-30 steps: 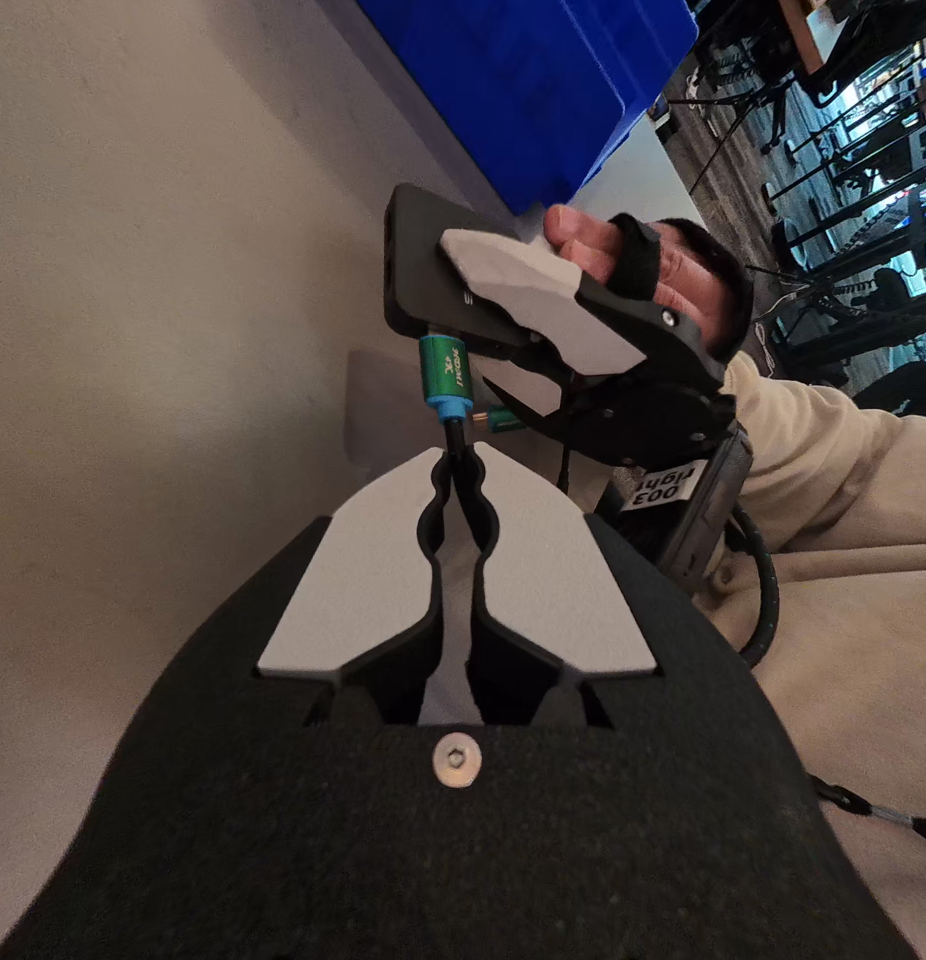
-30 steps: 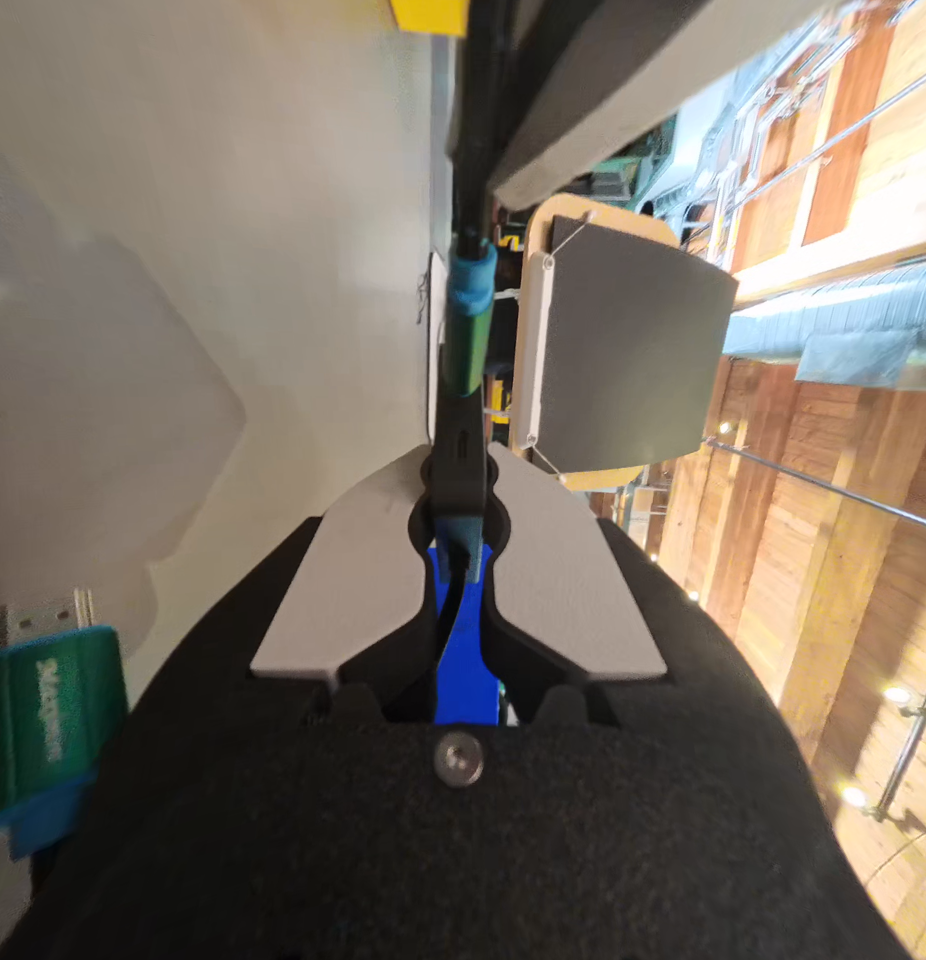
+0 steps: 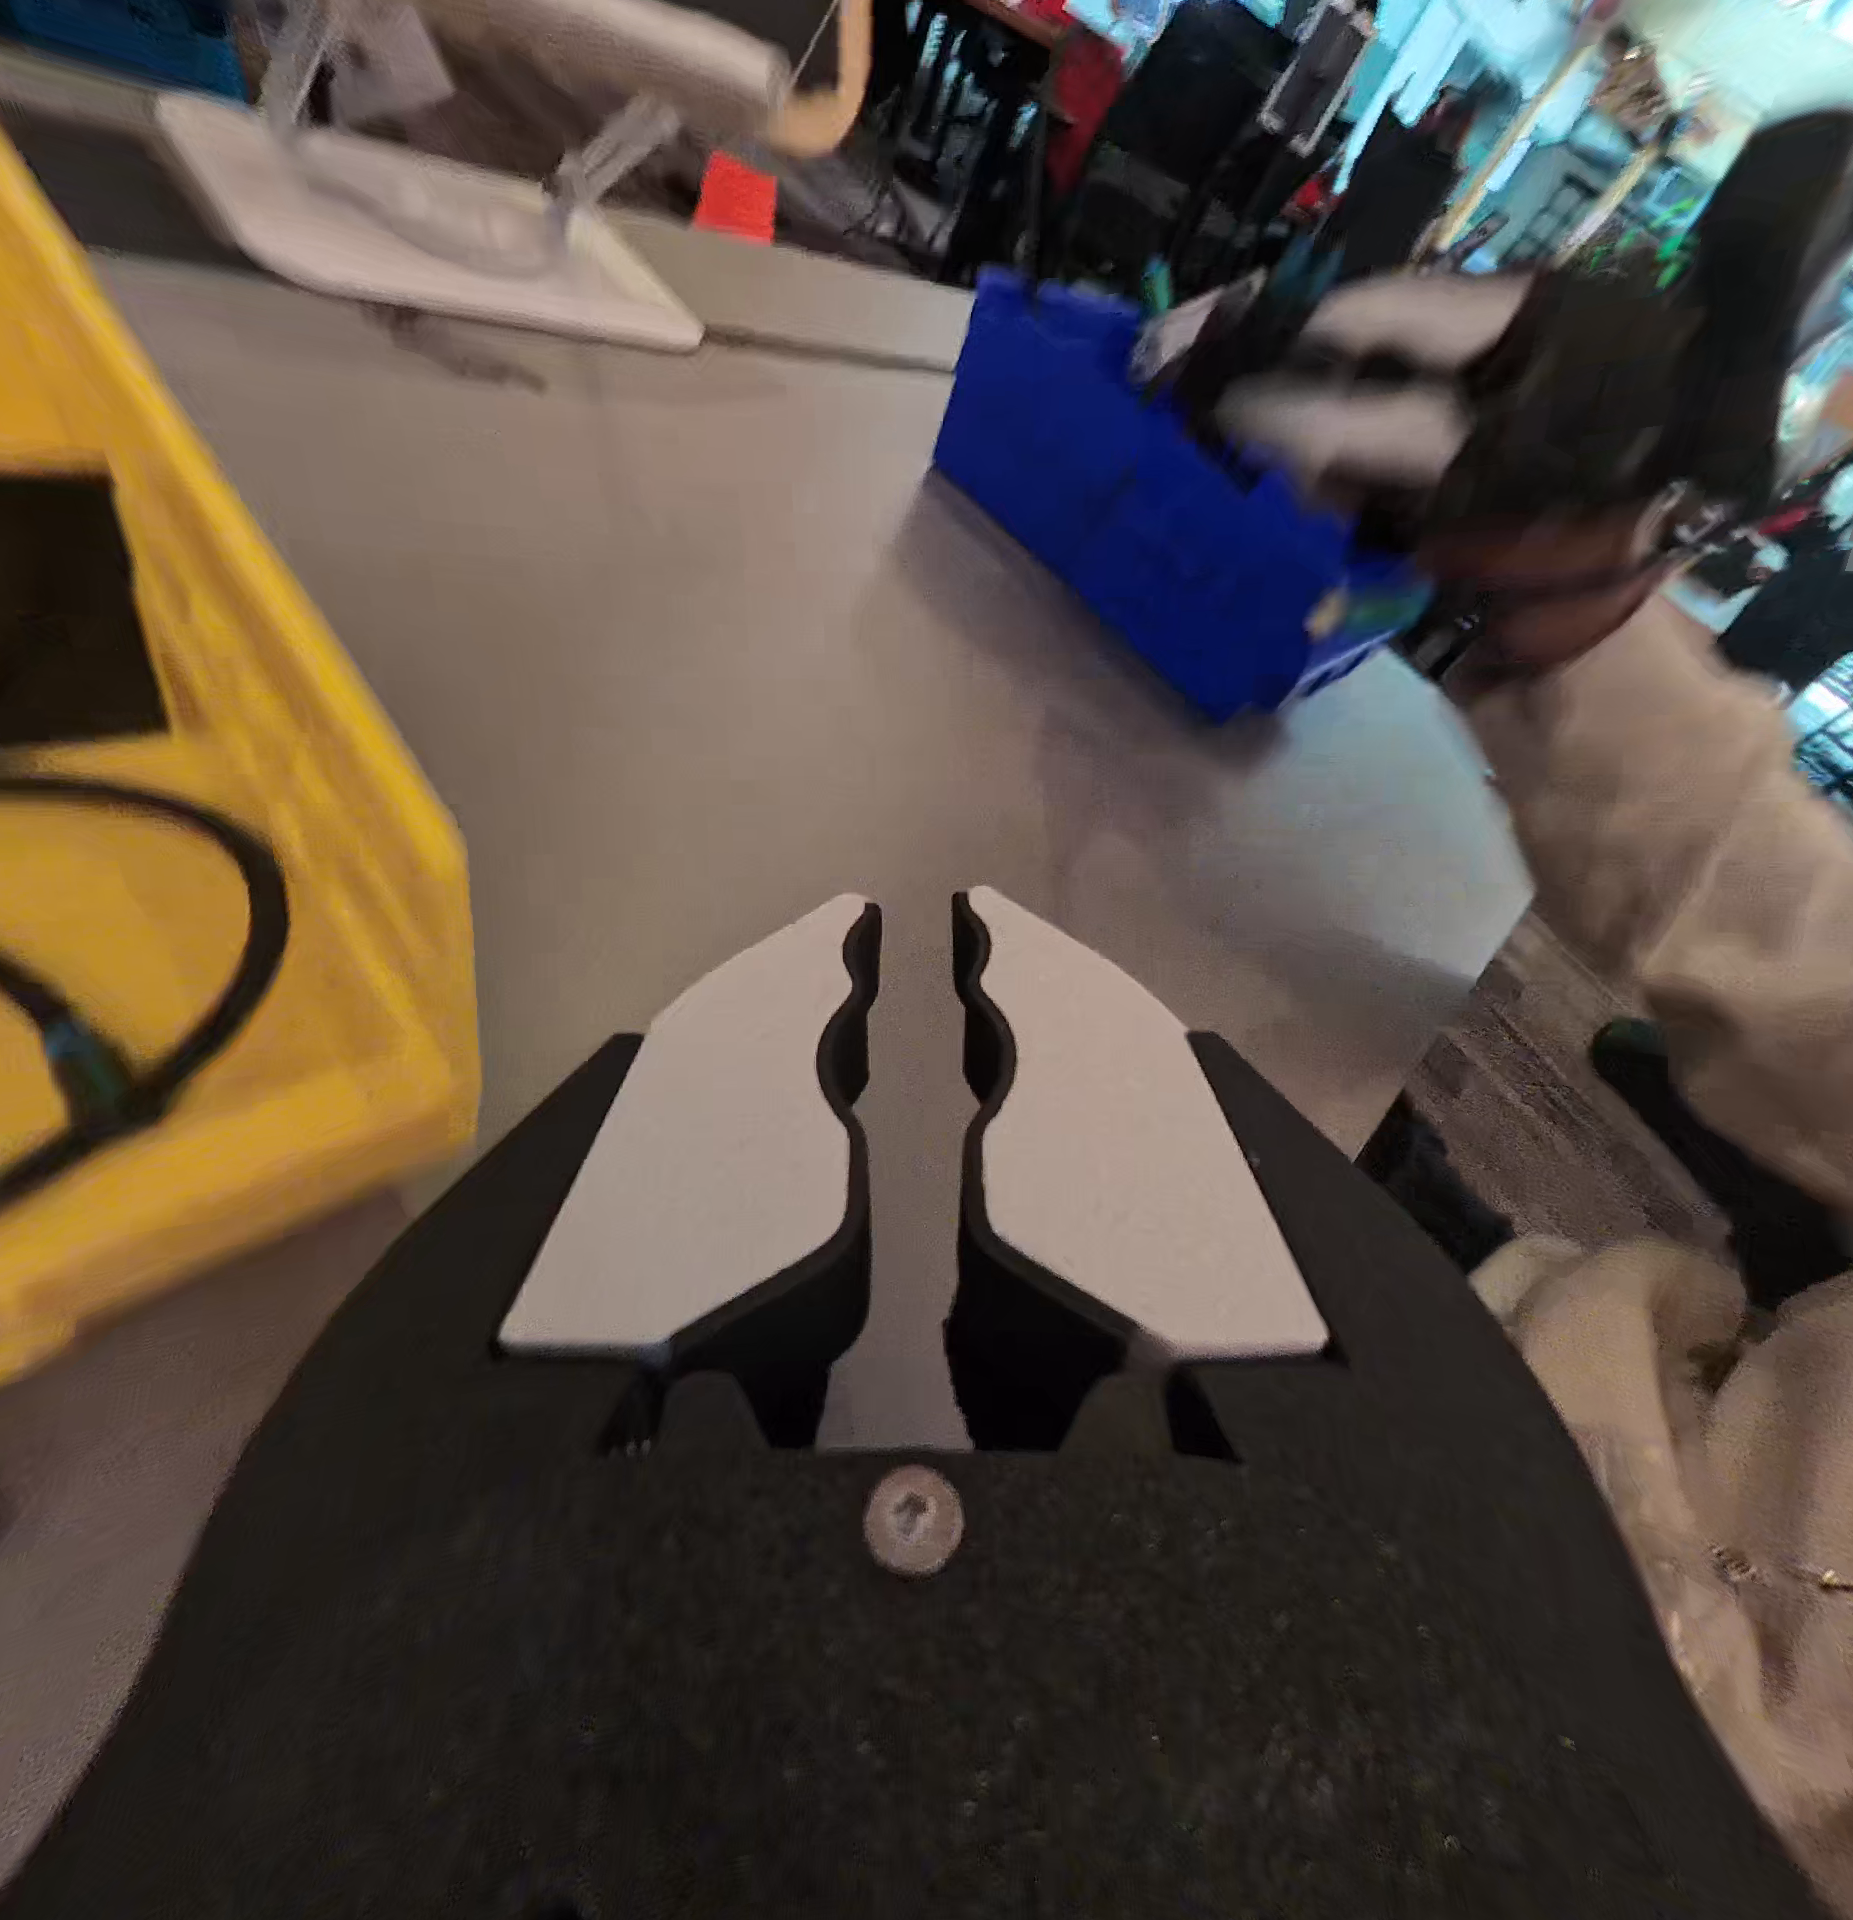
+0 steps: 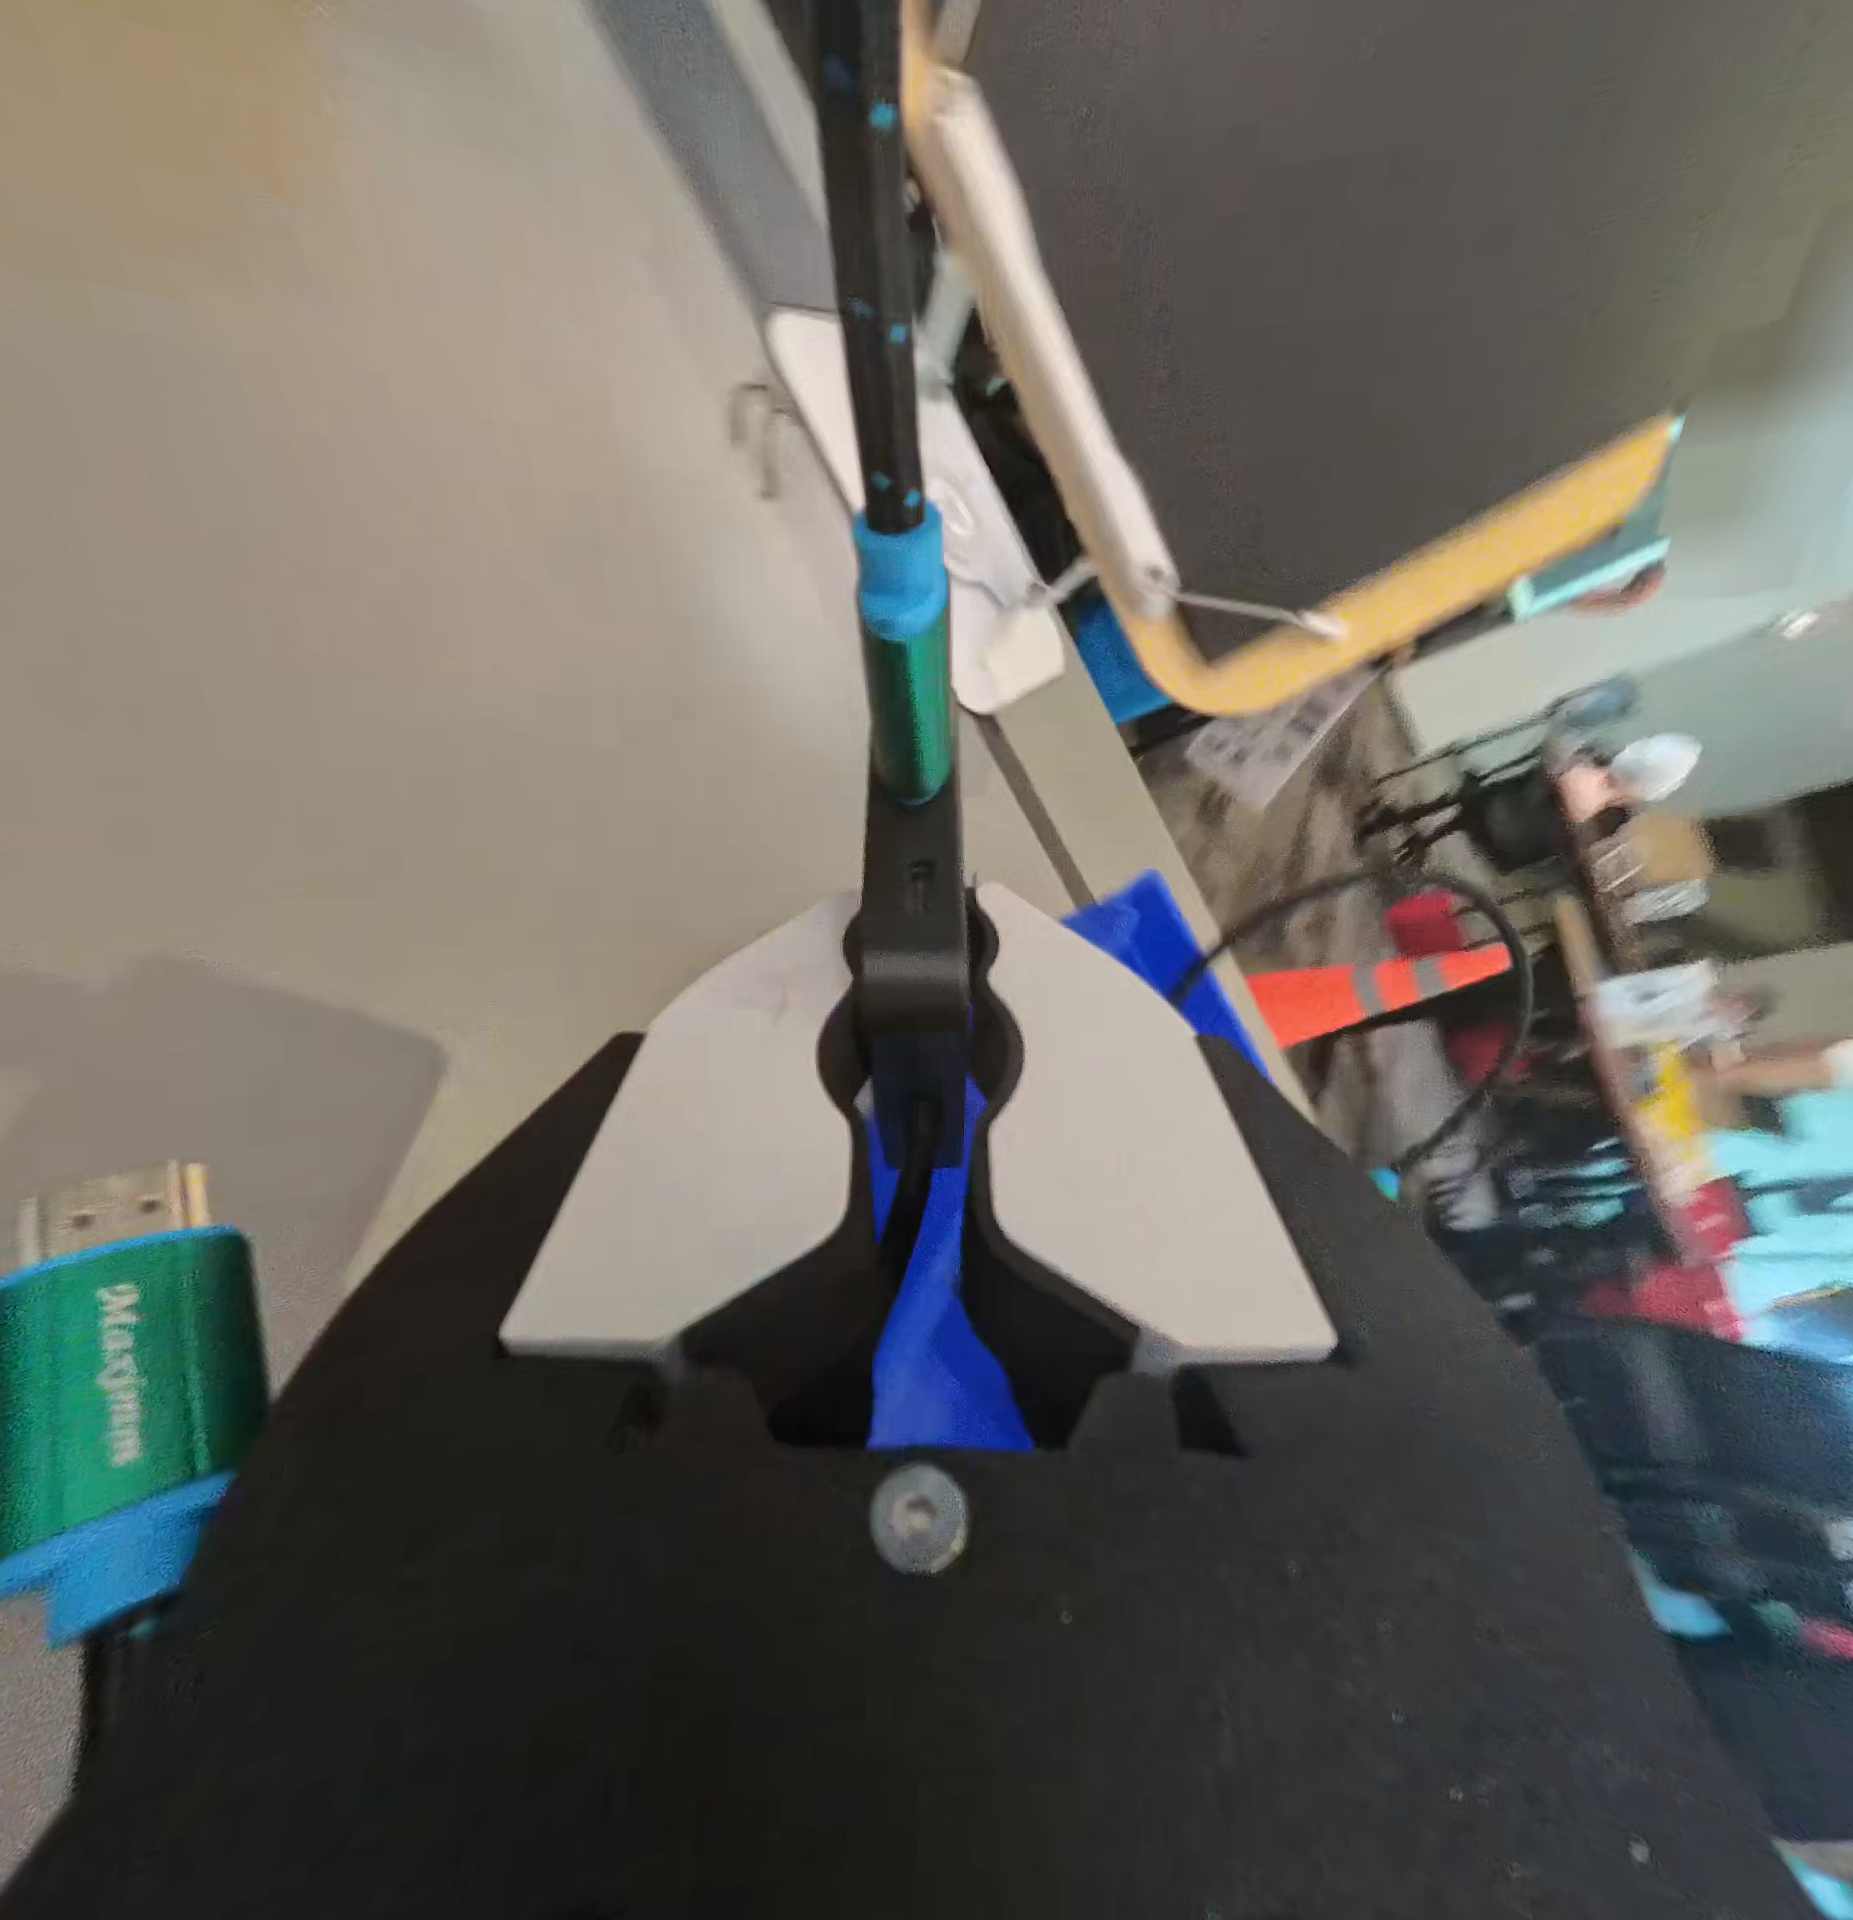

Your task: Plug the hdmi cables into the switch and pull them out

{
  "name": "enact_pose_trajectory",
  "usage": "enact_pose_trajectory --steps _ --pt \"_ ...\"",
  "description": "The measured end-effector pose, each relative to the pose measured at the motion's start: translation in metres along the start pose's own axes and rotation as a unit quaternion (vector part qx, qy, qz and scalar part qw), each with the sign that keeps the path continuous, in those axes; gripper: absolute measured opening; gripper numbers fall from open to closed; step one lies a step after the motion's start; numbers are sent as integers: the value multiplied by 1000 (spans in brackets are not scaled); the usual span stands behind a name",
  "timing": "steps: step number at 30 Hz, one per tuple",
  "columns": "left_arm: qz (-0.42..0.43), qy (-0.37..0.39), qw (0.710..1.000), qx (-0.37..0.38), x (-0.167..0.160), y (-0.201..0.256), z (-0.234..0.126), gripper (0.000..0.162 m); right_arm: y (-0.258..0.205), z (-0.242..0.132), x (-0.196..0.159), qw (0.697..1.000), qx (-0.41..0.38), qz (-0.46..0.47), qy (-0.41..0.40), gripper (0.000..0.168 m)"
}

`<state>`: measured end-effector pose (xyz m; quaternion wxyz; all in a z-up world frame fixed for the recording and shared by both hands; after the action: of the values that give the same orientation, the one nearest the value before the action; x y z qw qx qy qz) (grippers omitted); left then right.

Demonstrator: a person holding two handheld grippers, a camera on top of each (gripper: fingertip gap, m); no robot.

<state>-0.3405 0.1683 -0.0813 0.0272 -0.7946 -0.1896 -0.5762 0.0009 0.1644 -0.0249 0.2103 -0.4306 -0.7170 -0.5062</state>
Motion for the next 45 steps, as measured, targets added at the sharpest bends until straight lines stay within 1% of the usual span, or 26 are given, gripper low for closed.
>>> enact_pose_trajectory --steps 1,2,3,5,7,8,10,11,13,15,17,19,21,22,24,27,29,31,33,35,37,39,40,41,43,45 --pt "-22 -19 1000 1 -19 1 -1 10 32 -2 4 999 21 33 -25 14" --pt "-51 -32 998 -9 -33 3 -1 10 65 -2 3 994 44 65 -74 14" --pt "-81 -35 996 -29 -41 8 -1 9 99 -1 0 986 56 96 -124 15" --pt "-112 -13 992 -61 -40 15 -2 7 159 12 -12 960 84 154 -218 15" --pt "-102 -9 992 -66 -36 15 -2 7 202 40 -35 924 102 193 -314 14" --pt "-93 -14 993 -67 -35 16 0 7 215 57 -49 901 110 214 -360 14" --pt "-80 -22 995 -64 -34 17 2 6 221 84 -81 843 134 243 -462 14" --pt "-79 -22 995 -65 -34 18 3 6 217 95 -96 822 144 227 -501 14" --pt "-81 -27 994 -72 -35 22 5 6 202 114 -120 809 172 147 -543 15" --pt "-76 -37 994 -73 -38 25 6 6 181 126 -138 789 208 75 -573 14" --pt "-65 -51 994 -70 -42 27 6 6 161 130 -153 766 246 9 -594 14" --pt "-52 -67 994 -62 -46 26 6 6 152 133 -164 750 253 -44 -609 14" --pt "-47 -79 994 -56 -50 24 6 5 151 138 -163 753 245 -63 -608 17" --pt "-48 -80 994 -56 -51 24 6 5 152 140 -162 756 235 -60 -607 26" --pt "-56 -80 993 -61 -52 24 6 5 166 144 -161 760 192 -65 -618 54" --pt "-62 -82 993 -63 -53 23 6 5 197 144 -155 757 115 -131 -630 71" --pt "-65 -85 992 -66 -53 23 8 5 209 144 -149 756 84 -178 -624 82" --pt "-65 -89 991 -70 -53 24 11 5 219 146 -143 750 47 -211 -624 97" --pt "-65 -95 990 -76 -54 25 14 5 223 150 -138 756 26 -227 -613 101" --pt "-63 -99 990 -80 -55 27 15 5 223 154 -133 770 17 -232 -594 101" --pt "-61 -101 989 -83 -56 28 15 5 213 152 -133 790 44 -178 -585 92" --pt "-64 -103 989 -86 -57 28 15 5 203 153 -134 812 78 -96 -570 91" --pt "-65 -103 989 -87 -57 28 15 5 202 152 -135 816 84 -67 -568 92" --pt "-66 -103 989 -88 -57 29 15 5 204 149 -138 815 80 -53 -572 91" --pt "-70 -103 988 -92 -57 29 15 5 215 145 -143 809 44 -53 -584 88" --pt "-72 -104 987 -96 -57 30 16 5 223 140 -145 802 10 -23 -597 88"
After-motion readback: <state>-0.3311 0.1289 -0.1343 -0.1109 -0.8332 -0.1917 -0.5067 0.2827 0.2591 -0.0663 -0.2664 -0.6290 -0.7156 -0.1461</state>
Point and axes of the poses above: each gripper's, where its closed fingertips meet, z out along the fingers, x out of its top, y = z × x across the jaws, the point moved 4 cm from there along -z, back along the fingers, and after that the axes turned 15 degrees about z, right-handed, at the moved point
